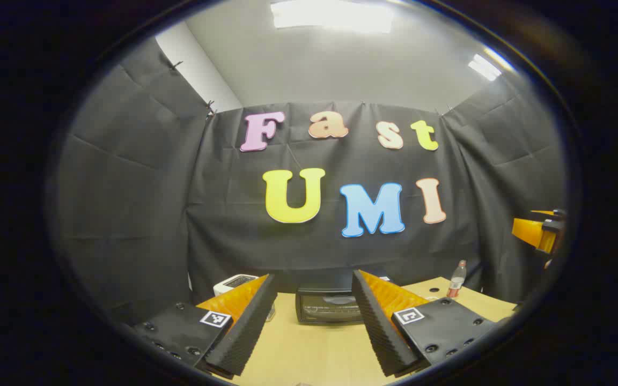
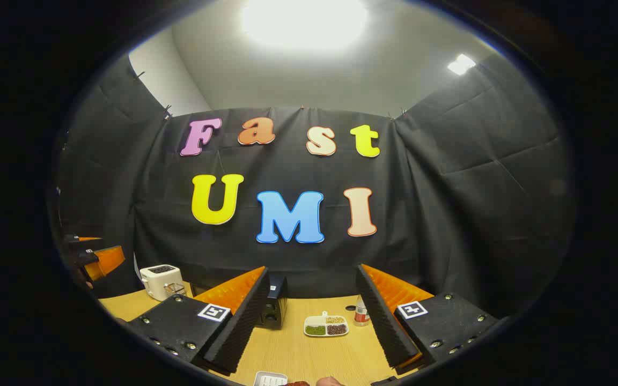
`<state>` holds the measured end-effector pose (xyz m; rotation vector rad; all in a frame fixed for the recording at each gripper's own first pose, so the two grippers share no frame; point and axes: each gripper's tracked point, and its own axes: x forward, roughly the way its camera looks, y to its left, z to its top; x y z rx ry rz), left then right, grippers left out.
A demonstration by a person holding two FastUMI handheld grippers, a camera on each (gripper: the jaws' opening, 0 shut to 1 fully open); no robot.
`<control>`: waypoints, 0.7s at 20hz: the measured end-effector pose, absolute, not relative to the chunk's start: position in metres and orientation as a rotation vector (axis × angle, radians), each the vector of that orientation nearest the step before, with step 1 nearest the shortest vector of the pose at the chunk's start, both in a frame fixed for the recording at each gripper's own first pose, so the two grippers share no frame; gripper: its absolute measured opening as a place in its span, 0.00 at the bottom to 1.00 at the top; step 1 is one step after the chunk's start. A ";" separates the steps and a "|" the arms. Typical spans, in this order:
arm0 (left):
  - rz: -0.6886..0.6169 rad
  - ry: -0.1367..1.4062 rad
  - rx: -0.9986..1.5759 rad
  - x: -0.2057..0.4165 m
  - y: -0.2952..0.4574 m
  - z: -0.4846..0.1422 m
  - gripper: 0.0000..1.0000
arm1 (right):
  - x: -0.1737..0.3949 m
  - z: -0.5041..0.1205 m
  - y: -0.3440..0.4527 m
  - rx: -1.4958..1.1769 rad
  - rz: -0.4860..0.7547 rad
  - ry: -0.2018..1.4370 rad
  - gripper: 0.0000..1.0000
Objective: Open the electric oven with the left hand, put the food in, and close the electric oven.
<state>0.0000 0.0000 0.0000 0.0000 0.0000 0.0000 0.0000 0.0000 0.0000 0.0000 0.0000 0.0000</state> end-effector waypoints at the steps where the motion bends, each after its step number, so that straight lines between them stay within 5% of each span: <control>1: -0.001 -0.001 0.003 0.000 0.000 0.001 0.99 | 0.000 0.000 -0.001 0.000 -0.001 -0.003 0.98; 14: 0.005 0.002 0.011 -0.008 -0.016 0.000 0.99 | 0.002 -0.002 -0.018 0.003 0.008 -0.006 0.98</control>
